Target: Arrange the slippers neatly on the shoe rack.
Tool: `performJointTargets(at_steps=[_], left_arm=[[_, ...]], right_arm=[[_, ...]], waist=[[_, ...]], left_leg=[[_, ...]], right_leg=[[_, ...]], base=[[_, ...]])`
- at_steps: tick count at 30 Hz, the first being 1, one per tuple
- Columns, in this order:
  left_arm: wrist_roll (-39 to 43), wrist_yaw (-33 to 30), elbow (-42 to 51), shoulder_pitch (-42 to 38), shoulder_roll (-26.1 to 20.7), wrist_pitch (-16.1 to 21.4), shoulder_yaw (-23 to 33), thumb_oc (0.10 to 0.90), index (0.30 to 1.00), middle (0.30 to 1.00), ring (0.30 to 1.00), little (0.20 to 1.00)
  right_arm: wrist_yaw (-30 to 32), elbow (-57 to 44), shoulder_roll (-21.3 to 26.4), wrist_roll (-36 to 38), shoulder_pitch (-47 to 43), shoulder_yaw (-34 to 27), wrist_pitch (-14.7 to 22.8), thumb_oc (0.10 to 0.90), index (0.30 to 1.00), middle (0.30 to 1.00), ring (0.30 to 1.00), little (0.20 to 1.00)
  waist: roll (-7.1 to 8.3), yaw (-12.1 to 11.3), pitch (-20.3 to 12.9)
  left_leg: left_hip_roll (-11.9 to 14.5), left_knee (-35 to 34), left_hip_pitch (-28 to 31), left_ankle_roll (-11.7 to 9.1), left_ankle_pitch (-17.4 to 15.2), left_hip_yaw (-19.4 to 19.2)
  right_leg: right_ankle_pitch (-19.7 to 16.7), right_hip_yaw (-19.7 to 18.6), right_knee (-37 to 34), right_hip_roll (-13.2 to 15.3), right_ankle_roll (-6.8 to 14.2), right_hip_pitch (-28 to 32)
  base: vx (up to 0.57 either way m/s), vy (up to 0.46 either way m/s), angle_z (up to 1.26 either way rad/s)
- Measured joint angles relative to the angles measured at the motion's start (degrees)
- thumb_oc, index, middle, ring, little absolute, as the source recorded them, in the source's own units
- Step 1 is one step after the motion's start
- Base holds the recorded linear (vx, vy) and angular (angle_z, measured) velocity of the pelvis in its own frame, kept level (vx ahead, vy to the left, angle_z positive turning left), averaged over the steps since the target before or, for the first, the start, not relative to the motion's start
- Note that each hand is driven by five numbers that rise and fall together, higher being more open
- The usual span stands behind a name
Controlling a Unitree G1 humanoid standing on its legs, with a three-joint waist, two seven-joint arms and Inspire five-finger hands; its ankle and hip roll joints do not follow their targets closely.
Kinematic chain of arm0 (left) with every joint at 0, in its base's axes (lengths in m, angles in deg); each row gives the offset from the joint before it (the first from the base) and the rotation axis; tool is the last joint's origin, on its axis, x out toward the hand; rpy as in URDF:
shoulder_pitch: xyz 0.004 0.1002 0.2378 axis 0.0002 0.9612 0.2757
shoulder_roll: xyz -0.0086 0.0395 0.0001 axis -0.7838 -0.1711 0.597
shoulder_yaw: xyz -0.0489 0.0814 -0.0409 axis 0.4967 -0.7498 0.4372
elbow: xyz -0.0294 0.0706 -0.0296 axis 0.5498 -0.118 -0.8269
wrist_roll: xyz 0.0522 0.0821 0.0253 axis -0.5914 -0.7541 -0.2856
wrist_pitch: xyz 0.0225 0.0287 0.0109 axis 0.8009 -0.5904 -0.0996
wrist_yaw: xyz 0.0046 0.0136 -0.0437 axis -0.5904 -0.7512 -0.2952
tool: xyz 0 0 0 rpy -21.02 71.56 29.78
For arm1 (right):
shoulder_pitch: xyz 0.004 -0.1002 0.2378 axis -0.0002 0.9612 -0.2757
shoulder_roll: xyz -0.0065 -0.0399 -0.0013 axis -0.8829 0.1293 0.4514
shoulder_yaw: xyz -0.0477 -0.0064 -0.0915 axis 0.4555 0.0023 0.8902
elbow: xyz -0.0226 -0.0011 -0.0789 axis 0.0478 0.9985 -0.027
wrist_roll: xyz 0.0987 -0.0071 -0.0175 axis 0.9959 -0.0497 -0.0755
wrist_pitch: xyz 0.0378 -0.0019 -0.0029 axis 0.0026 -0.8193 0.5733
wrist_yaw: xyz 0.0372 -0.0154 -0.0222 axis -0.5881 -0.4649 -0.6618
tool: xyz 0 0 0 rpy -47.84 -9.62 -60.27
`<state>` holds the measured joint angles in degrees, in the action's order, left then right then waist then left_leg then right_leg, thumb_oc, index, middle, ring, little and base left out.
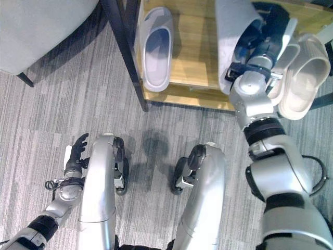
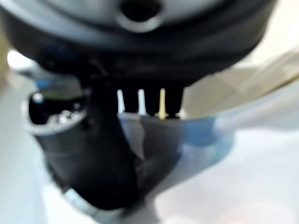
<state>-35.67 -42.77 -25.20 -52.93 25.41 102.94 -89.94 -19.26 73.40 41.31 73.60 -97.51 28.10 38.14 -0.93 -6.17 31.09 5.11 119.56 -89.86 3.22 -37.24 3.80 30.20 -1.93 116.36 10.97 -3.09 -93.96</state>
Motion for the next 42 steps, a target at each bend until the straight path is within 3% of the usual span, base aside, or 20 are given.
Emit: performJointTargets(at_steps=[4,10,25,42], left_arm=[[0.5,0.5,0.0,0.0,-0.1,0.0,-0.2,0.800,0.900,0.900,0.900,0.900],[0.6,0.7,0.0,-0.2,-0.5,0.0,-1.3,0.800,0.900,0.900,0.900,0.900],[4.4,2.2,-2.2,-1.5,-1.0,0.5,-3.8,0.800,0.900,0.900,0.900,0.900],[5.7,3.3,-6.6,-1.8,-0.4,1.4,-4.8,0.800,0.900,0.900,0.900,0.900]], right_arm=[[-2.3,2.8,-3.5,-0.8,-0.3,1.0,-1.7,0.400,0.300,0.300,0.300,0.300],[-3.6,3.0,-4.5,-0.8,-0.6,2.6,-2.2,0.400,0.300,0.300,0.300,0.300],[-2.3,8.9,-10.5,-0.4,-5.6,3.7,-2.3,0.400,0.300,0.300,0.300,0.300],[-1.6,16.6,-10.6,3.1,-7.3,4.1,-1.4,0.400,0.300,0.300,0.300,0.300]], waist=[[0.00,0.0,0.0],[0.01,-0.2,0.0],[0.12,-0.9,0.1],[0.51,-0.6,0.3]], left_leg=[[0.0,0.0,0.2,0.0,0.0,0.1],[0.0,0.0,0.3,0.0,0.0,0.0],[0.0,0.0,0.3,0.0,0.0,0.0],[0.0,0.2,0.4,0.0,0.0,0.0]], right_leg=[[0.0,0.0,0.0,0.0,0.0,0.2],[0.0,0.0,0.0,0.0,0.0,0.3],[0.0,0.0,-0.1,0.0,0.0,0.4],[0.0,0.0,0.0,0.0,0.0,0.5]], base=[[0.00,0.000,0.00],[0.00,0.000,0.00],[0.00,0.000,0.00],[0.00,0.000,0.00]])
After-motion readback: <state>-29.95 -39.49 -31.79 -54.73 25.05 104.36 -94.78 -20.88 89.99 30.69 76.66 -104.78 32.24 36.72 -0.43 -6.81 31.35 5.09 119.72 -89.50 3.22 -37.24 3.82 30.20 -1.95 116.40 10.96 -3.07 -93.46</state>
